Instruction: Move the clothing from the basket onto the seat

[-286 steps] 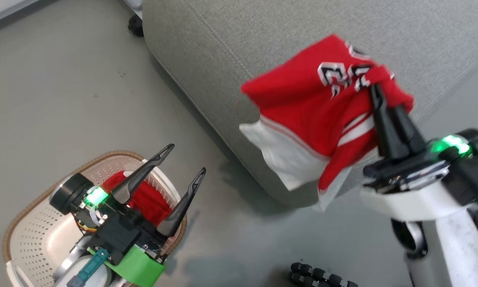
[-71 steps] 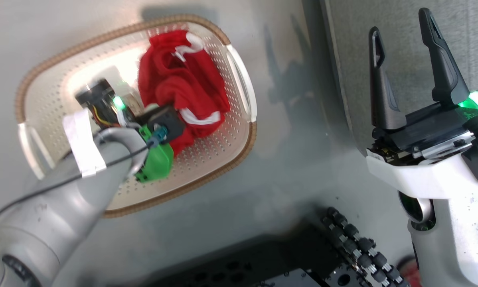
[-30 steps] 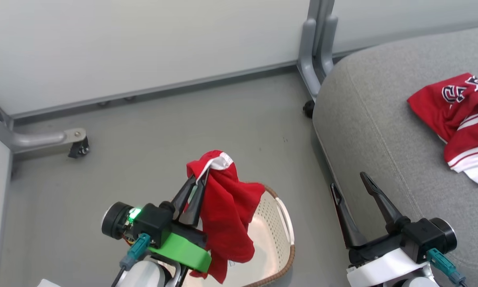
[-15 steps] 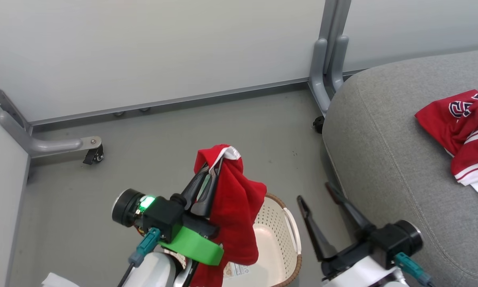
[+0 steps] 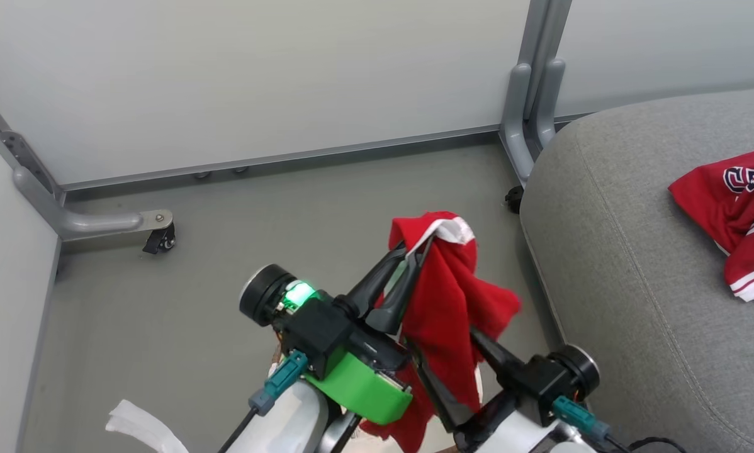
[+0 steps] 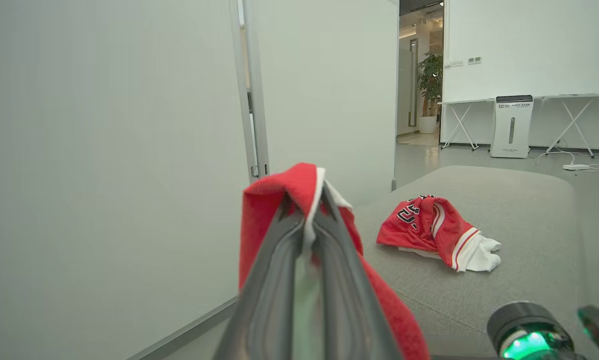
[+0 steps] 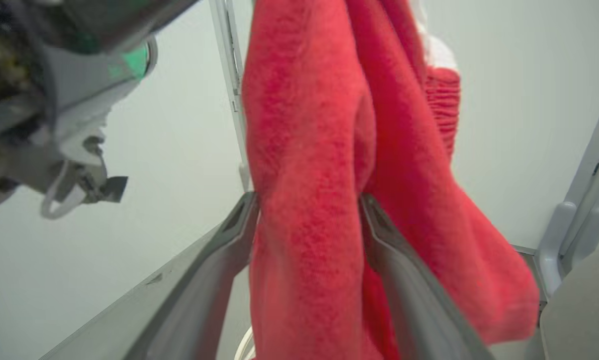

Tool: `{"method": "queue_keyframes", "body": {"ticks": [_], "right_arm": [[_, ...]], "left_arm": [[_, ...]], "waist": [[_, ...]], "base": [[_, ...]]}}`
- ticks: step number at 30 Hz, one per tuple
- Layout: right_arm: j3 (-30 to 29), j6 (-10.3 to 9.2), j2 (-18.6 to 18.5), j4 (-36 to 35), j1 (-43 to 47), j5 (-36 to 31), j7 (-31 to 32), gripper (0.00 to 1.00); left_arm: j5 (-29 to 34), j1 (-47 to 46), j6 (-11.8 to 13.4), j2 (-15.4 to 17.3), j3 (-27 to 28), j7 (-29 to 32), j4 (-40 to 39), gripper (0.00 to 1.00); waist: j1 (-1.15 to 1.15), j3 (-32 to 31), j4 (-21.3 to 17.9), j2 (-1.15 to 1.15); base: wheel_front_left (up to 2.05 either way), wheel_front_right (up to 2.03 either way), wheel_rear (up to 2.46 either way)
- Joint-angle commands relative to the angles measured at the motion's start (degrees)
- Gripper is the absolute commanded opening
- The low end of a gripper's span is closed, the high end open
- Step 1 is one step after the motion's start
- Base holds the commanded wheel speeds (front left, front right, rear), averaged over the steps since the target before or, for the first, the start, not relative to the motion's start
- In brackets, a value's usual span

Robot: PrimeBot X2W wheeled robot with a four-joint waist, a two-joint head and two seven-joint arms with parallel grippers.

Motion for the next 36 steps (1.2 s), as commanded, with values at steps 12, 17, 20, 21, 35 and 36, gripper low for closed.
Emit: {"method": "queue_keyframes", "body": {"ticks": [12,17,20,21,35,36], "right_arm": [[1.1,-0.08,-0.2,2.6,0.1,-0.5,-0.1,0.0],[1.6,-0.08,-0.3,2.4,0.3,0.0,-0.1,0.0],[2.0,-0.08,-0.8,2.6,0.0,0.6,-0.1,0.0],[1.9,-0.08,-0.8,2.6,0.0,0.7,-0.1,0.0],[1.0,-0.08,-1.0,2.1,-0.1,1.2,-0.1,0.0],[0.8,-0.08,-1.0,2.0,-0.1,1.1,-0.1,0.0]], "left_arm": [[-1.1,-1.9,-0.2,0.9,-2.2,-0.2,-2.1,0.0],[-1.3,-1.4,-0.2,1.0,-1.8,-0.2,-1.6,0.0],[-1.4,-1.6,-0.2,1.0,-1.6,-0.2,-1.3,0.0],[-1.4,-1.7,-0.2,1.0,-1.6,-0.2,-1.2,0.0],[-0.3,-2.1,0.4,1.2,0.0,-0.2,0.4,1.0],[-0.3,-2.1,0.4,1.2,0.1,-0.2,0.4,1.0]], "waist": [[0.0,-0.1,0.4,0.44],[0.0,0.2,0.2,0.44],[0.0,0.4,0.2,0.44],[0.0,0.5,0.2,0.44],[0.0,1.3,0.4,0.44],[0.0,1.4,0.4,0.44]], "base": [[0.0,0.0,0.0],[0.0,0.0,0.0],[0.0,0.0,0.0],[0.0,0.0,0.0],[0.0,0.0,0.0],[0.0,0.0,0.0]]}}
